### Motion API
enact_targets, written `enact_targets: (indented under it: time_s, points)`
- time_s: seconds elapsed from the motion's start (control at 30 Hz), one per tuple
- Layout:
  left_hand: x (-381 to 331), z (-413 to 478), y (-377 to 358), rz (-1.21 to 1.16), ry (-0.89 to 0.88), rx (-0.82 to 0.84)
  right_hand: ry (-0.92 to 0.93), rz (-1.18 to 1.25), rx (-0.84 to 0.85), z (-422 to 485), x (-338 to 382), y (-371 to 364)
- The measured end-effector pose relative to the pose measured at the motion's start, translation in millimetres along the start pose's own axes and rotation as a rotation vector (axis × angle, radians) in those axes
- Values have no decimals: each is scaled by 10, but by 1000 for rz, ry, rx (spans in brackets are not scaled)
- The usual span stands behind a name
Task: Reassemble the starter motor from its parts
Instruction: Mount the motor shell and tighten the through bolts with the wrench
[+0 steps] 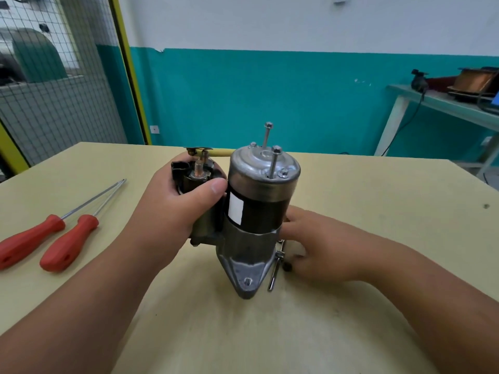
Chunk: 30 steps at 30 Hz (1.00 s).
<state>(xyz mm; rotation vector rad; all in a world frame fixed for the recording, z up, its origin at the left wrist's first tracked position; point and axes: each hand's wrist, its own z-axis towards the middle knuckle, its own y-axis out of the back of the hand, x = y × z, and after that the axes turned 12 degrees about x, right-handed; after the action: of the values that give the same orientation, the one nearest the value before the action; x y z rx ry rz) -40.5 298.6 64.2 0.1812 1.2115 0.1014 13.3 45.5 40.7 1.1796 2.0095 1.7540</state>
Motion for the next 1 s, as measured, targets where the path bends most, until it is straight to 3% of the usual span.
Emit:
enact_targets:
  time_s: [0.1, 0.27, 0.57, 0.7, 0.83, 1.0]
  points:
    - [2, 5, 5, 8, 3, -8, 67, 33, 90, -29, -23, -35]
    - [36, 12, 31, -38, -21, -13, 17, -76, 84, -34, -66, -27]
    - [12, -22, -11, 55, -70, -72, -87, -29, -232, -61, -332, 62]
    - [-94, -46, 12, 161, -63, -117, -79, 236, -454, -133, -392, 157]
    - [-227, -86, 112, 430, -91, -121, -46, 563, -664, -348, -390, 378]
    - [-279, -130, 77, 835, -183, 16, 60, 878, -697, -803, -384, 383]
